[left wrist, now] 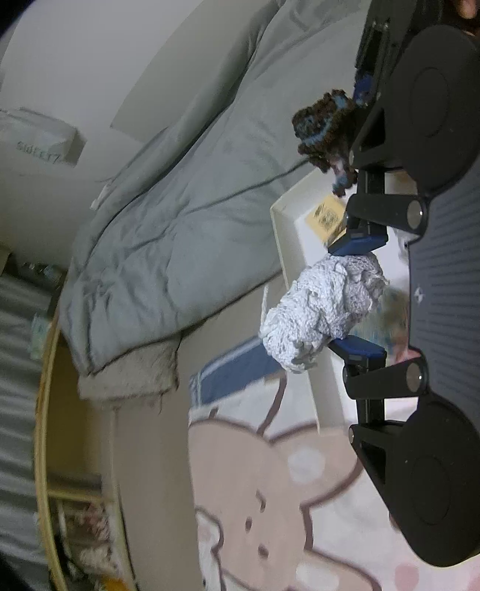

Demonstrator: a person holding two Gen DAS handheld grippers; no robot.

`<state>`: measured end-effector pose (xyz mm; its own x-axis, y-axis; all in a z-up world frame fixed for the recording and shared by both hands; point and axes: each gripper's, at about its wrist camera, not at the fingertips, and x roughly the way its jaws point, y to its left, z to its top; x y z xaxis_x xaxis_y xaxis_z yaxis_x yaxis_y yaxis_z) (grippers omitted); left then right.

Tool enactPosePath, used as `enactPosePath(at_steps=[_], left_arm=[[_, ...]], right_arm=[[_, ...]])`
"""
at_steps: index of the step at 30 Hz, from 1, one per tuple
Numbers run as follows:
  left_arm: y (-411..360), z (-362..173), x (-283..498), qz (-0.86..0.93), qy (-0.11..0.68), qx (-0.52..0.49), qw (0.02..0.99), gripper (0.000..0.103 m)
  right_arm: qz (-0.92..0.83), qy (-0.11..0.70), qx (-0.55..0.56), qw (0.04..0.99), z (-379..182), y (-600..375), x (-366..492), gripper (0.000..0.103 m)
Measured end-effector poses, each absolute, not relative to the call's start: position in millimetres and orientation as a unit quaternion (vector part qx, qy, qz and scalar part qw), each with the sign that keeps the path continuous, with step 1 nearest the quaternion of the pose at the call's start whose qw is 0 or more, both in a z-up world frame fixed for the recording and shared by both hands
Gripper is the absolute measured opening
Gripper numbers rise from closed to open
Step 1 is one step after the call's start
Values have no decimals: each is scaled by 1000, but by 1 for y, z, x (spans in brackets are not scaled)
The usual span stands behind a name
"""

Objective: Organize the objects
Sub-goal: 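Lift and carry the white ball and scrunchie with both tools over the box, then open both tools to drop the ball and scrunchie into the box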

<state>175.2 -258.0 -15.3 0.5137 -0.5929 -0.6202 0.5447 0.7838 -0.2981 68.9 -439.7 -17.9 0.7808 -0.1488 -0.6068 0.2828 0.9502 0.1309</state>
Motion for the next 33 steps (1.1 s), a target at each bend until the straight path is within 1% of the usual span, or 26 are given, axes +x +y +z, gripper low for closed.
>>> enactPosePath(at_steps=[7, 16, 18, 19, 20, 21, 22, 33], left_arm=[[-302, -34, 187, -357, 398, -13, 845, 47], [-344, -60, 193, -412, 402, 89, 813, 47], [-349, -64, 194, -422, 404, 108, 804, 50], [-351, -66, 195, -425, 406, 114, 801, 52], [-352, -69, 196, -420, 408, 119, 802, 61], [-352, -70, 196, -414, 407, 122, 805, 72], [-351, -71, 197, -409, 407, 122, 807, 76], [-336, -73, 197, -394, 415, 115, 812, 77]], right_arm=[[-129, 331, 126, 926, -34, -458, 68, 39], [-119, 359, 149, 914, -50, -468, 71, 40], [-117, 362, 159, 911, -54, -471, 71, 42], [-117, 363, 165, 910, -56, -472, 72, 49], [-118, 362, 175, 908, -59, -475, 73, 60], [-122, 364, 187, 904, -62, -478, 74, 66], [-127, 369, 191, 901, -64, -479, 75, 69], [-157, 375, 172, 897, -61, -480, 76, 70]])
